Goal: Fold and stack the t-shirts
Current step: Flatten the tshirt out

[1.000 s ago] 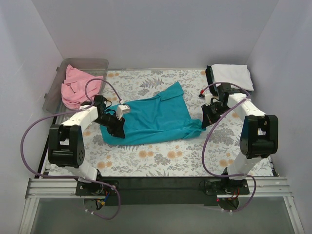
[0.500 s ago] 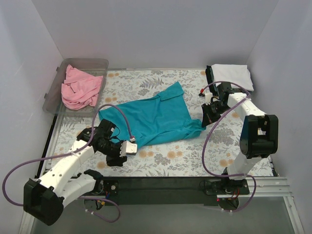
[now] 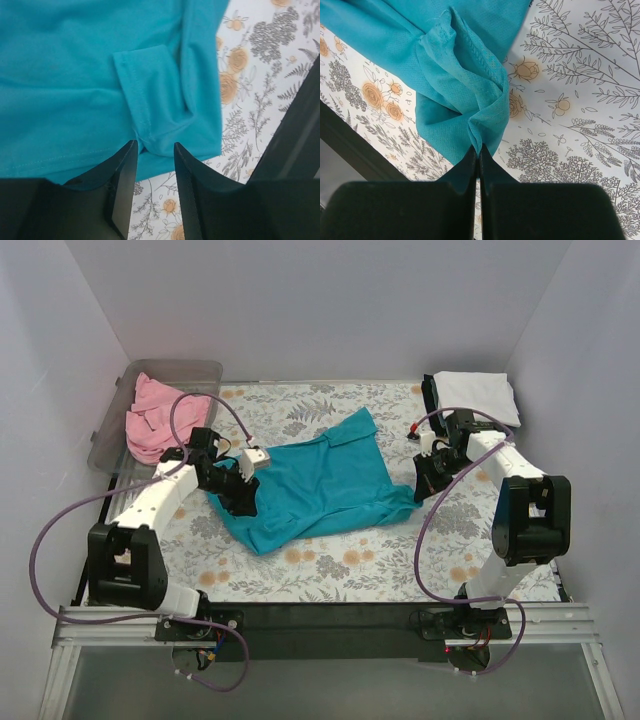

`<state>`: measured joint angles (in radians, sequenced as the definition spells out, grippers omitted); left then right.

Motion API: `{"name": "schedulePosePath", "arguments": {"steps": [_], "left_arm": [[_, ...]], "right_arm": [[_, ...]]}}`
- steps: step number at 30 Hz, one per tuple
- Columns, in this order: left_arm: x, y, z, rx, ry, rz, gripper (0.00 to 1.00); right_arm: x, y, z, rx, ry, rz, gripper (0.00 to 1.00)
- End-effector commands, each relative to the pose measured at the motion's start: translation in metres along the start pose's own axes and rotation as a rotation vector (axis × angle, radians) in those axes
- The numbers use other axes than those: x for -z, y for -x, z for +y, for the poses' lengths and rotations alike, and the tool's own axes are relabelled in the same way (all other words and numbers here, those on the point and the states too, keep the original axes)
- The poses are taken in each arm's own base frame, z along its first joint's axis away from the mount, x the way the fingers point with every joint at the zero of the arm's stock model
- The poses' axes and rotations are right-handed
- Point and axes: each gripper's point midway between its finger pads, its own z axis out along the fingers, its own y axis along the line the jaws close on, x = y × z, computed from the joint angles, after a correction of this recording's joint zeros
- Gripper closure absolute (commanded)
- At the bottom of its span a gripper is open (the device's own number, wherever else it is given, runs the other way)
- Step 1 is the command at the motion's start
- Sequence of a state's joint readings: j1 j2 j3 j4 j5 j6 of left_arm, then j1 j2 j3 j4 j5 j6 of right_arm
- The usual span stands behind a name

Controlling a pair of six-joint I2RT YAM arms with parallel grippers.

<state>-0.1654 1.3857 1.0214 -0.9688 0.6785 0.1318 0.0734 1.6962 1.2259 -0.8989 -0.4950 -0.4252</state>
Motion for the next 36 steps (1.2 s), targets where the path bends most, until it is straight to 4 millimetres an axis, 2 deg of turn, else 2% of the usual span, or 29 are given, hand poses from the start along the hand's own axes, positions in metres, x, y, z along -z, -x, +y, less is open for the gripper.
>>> {"name": "schedulePosePath", "arguments": {"steps": [1,5,8,15,18,19,20,21,23,24,26,28,29,30,33,35,36], "left_arm": [[-0.008,0.004,0.022,0.063,0.016,-0.03,0.65],[-0.021,-0.012,0.027,0.067,-0.005,0.017,0.59],[-0.028,-0.014,0.015,0.1,-0.081,0.01,0.52],[-0.051,-0.025,-0.001,0.147,-0.153,0.03,0.51],[-0.054,-0.025,-0.006,0.148,-0.17,0.04,0.65],[-0.051,-0.022,-0.009,0.143,-0.177,0.031,0.79],[-0.048,-0.018,-0.011,0.132,-0.176,0.018,0.87],[-0.039,-0.008,-0.015,0.094,-0.159,-0.012,0.91],[-0.032,0.0,-0.021,0.048,-0.125,-0.026,1.0],[-0.034,0.004,-0.035,0.004,-0.131,-0.02,1.0],[-0.031,-0.002,-0.058,-0.075,-0.117,-0.005,1.0],[-0.04,-0.018,-0.095,-0.149,-0.175,0.048,1.0],[-0.042,-0.027,-0.107,-0.172,-0.2,0.077,0.99],[-0.044,-0.042,-0.128,-0.214,-0.26,0.144,0.81],[-0.043,-0.069,-0.153,-0.303,-0.345,0.239,0.46],[-0.037,-0.056,-0.158,-0.334,-0.336,0.192,0.39],[-0.035,-0.039,-0.152,-0.344,-0.271,0.134,0.39]], "right_arm": [[0.006,-0.006,0.008,0.027,0.003,0.001,0.99],[0.005,-0.008,0.007,0.022,0.005,0.005,0.99],[0.004,-0.009,0.007,0.025,0.004,0.009,0.99],[0.001,-0.007,0.004,0.014,0.009,0.014,0.99],[0.003,-0.005,0.004,0.018,0.004,0.01,0.99],[0.004,-0.005,0.003,0.019,-0.002,0.011,0.99],[0.004,-0.006,0.003,0.02,-0.003,0.013,0.99],[0.004,-0.006,0.003,0.018,-0.003,0.013,0.99],[0.003,-0.007,0.004,0.017,0.0,0.013,0.99],[0.003,-0.007,0.005,0.018,0.004,0.013,0.99],[0.001,-0.008,0.005,0.015,0.01,0.015,0.99],[0.001,-0.008,0.004,0.013,0.01,0.017,0.99],[0.001,-0.008,0.004,0.012,0.011,0.018,0.99],[0.001,-0.008,0.004,0.012,0.009,0.019,0.99],[0.0,-0.008,0.003,0.013,0.006,0.023,0.99],[-0.001,-0.011,0.003,0.011,0.005,0.03,0.99],[-0.001,-0.011,0.002,0.011,0.002,0.032,0.99]]}}
